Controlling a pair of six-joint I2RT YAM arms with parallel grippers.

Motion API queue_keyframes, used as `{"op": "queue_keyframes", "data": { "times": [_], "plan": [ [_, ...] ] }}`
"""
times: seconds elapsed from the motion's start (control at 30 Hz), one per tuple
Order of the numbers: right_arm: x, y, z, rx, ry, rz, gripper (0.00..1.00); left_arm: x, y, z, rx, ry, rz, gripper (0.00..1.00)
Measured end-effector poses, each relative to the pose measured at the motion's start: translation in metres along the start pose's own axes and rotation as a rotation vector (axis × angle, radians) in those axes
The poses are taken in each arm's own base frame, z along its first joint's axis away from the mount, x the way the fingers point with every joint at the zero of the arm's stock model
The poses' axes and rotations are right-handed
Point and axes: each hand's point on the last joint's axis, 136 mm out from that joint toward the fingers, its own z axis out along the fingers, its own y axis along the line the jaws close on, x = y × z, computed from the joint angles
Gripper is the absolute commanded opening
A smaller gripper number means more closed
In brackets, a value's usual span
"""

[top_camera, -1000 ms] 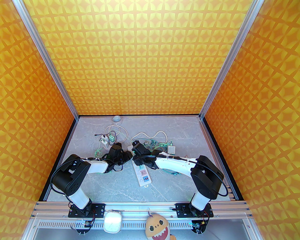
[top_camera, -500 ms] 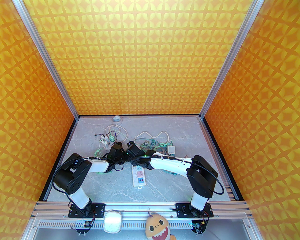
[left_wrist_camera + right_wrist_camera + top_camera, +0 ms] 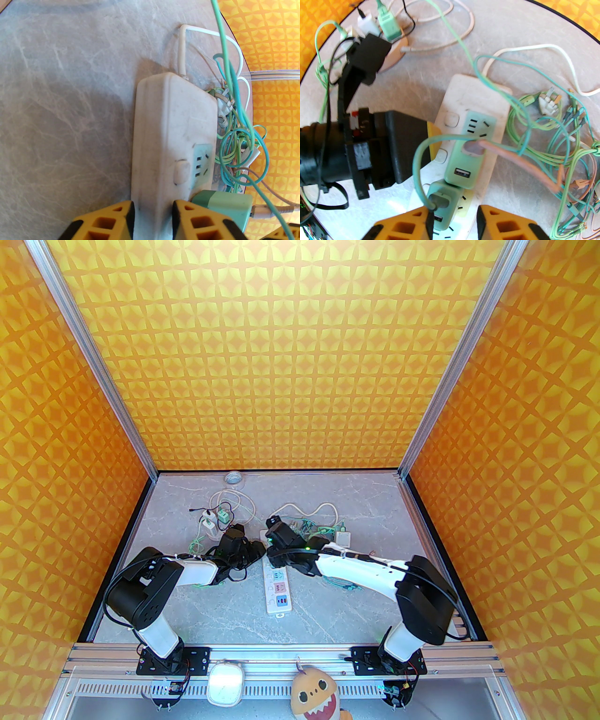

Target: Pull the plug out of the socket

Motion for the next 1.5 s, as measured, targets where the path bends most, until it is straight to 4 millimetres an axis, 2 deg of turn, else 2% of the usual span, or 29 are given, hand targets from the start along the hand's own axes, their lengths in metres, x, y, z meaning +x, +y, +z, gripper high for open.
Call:
{"op": "queue_keyframes", "data": {
  "times": [0.27,0.37,0.47,0.7,0.93,1.07,1.5],
  "plan": [
    [-0.001,0.007,-0.001,-0.014,-0.006,-0.003,0.37,0.0,0.0,0.0,-0.003,-0.001,0.0,0.32],
    [0.0,0.013,-0.003,-0.013,-0.006,-0.02,0.46,0.0,0.001,0.0,-0.004,-0.001,0.0,0.33],
    [0.001,0.016,-0.003,-0.012,-0.003,-0.03,0.47,0.0,0.001,0.0,-0.004,-0.001,0.0,0.32],
    [0.021,0.013,0.021,0.018,0.066,-0.016,0.47,0.0,0.0,0.0,-0.004,-0.001,0.0,0.32],
    [0.042,0.004,0.046,0.055,0.139,0.008,0.39,0.0,0.001,-0.001,-0.006,-0.001,0.002,0.32],
    [0.043,0.003,0.051,0.07,0.154,0.022,0.24,0.0,0.001,-0.001,-0.009,-0.001,0.002,0.32],
    [0.043,-0.003,0.047,0.07,0.146,0.038,0.21,0.001,0.0,-0.001,-0.007,0.002,0.003,0.3]
  ]
}}
